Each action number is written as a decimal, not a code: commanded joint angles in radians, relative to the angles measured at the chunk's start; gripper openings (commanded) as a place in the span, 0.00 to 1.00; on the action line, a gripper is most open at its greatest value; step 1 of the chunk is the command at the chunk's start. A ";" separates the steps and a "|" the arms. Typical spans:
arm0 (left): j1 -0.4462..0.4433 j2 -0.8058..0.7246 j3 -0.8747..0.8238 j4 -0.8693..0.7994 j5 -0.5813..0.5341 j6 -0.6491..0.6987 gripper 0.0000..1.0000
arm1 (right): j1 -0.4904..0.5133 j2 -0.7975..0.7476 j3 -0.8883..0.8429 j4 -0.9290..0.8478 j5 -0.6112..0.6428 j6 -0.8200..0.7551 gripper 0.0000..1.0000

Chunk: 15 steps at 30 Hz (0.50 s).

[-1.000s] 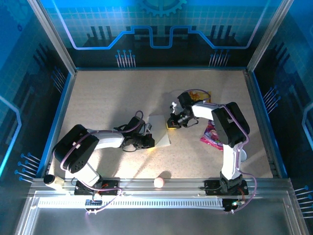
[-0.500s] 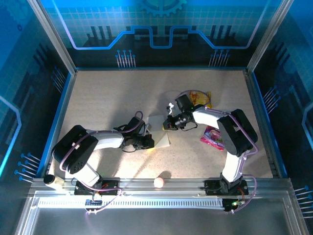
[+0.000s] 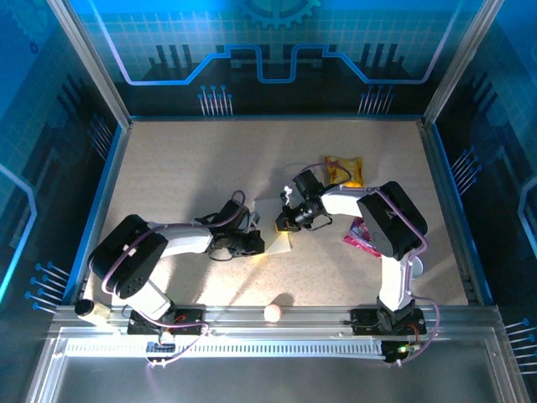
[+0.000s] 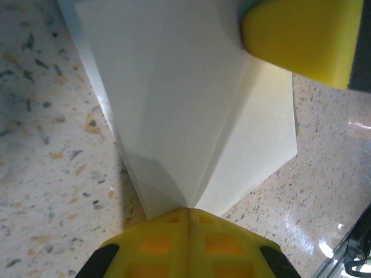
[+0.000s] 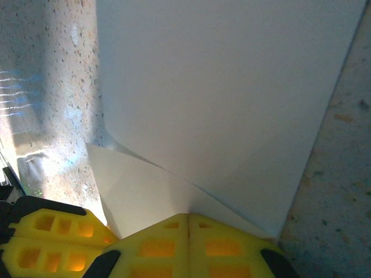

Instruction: Fold a paper plane with a square sheet of paper (fold left side to right side)

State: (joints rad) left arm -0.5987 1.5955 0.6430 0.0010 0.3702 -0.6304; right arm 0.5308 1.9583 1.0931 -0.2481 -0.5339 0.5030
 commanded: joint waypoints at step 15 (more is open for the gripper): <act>-0.006 0.091 0.158 -0.039 0.050 0.020 0.00 | -0.003 0.057 0.020 -0.104 0.086 -0.025 0.00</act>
State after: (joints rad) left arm -0.5999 1.6554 0.7734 -0.0399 0.3874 -0.6266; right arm 0.5308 1.9671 1.1103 -0.2749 -0.5308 0.4965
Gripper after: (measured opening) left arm 0.065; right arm 0.061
